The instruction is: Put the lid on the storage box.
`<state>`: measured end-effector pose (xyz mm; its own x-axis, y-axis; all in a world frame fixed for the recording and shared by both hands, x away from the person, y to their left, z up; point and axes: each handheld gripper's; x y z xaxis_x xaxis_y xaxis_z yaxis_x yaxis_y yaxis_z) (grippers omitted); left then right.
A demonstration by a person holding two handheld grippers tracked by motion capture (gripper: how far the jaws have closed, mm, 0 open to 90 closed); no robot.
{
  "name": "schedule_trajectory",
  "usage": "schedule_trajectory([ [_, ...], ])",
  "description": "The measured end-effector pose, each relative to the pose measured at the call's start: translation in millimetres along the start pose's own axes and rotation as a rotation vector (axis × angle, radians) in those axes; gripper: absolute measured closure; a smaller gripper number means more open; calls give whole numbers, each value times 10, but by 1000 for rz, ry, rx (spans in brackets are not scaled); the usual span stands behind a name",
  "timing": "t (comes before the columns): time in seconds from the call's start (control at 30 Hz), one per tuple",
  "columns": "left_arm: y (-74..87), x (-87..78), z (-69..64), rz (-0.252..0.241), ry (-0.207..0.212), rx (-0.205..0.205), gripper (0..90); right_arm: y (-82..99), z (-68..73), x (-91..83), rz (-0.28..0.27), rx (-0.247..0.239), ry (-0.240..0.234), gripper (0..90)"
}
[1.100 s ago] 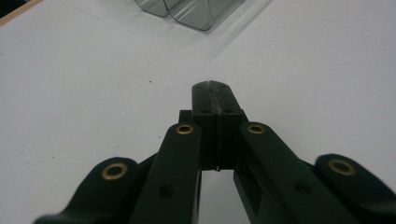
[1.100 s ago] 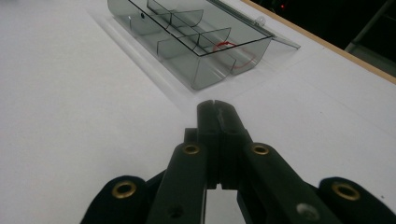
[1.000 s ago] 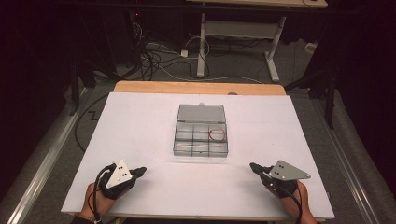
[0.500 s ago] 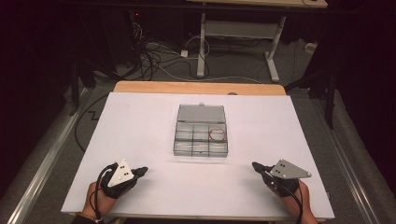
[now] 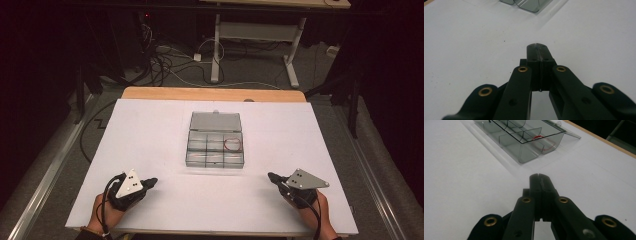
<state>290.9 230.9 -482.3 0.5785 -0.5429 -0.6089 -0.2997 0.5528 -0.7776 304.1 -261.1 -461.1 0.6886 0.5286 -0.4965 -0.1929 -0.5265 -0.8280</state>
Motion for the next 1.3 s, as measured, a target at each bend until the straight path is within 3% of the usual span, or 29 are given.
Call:
schedule_trajectory([
  [0.27,-73,64,109,-2,11,-19,879,-33,-122,46,-8,15,15,900],
  [0.57,-262,182,396,-8,19,-54,879,-130,-350,209,4,37,20,900],
  [0.77,-405,326,587,10,15,-54,879,-232,-577,410,14,79,22,900],
  [1.1,-767,609,923,9,25,-79,879,-475,-816,839,101,58,41,900],
  [1.3,-982,878,1059,41,21,-86,879,-629,-927,1096,140,60,40,900],
])
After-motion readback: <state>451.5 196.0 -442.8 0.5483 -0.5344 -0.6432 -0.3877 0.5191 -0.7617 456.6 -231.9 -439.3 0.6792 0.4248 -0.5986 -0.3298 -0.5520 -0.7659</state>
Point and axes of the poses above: each handheld gripper's, and its own axes: x roughly forward along the jaws, y roughly out of its underside, z roughly to its left, and after that the axes turned 1 degree about -x, right-handed
